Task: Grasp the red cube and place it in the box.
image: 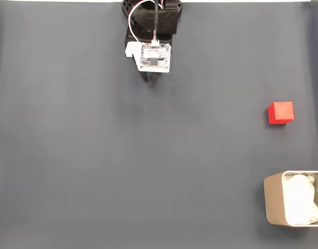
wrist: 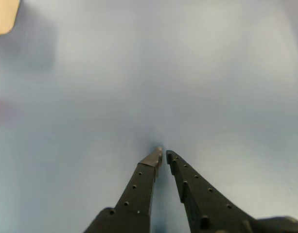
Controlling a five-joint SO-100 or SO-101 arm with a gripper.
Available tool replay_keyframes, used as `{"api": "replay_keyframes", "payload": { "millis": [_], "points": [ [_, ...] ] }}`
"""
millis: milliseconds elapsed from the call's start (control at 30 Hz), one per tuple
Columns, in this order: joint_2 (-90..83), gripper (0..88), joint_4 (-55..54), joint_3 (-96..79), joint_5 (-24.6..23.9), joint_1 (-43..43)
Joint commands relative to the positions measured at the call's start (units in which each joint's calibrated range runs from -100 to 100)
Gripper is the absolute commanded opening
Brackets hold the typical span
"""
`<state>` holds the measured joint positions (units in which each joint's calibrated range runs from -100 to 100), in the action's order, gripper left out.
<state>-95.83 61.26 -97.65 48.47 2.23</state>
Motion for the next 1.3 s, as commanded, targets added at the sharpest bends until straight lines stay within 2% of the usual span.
{"api": "replay_keyframes", "payload": {
  "millis": [0,200,400,867,1267],
  "points": [
    [7.96,0.0,-10.03,11.15,-0.44,-1.23],
    [29.37,0.0,-9.70,44.09,-1.51,-2.23],
    [41.85,0.0,-4.45,63.16,-0.15,-2.44],
    [56.49,0.0,-0.27,84.60,1.47,-9.19],
    [60.30,0.2,-0.36,85.42,3.27,-19.84]
  ]
}}
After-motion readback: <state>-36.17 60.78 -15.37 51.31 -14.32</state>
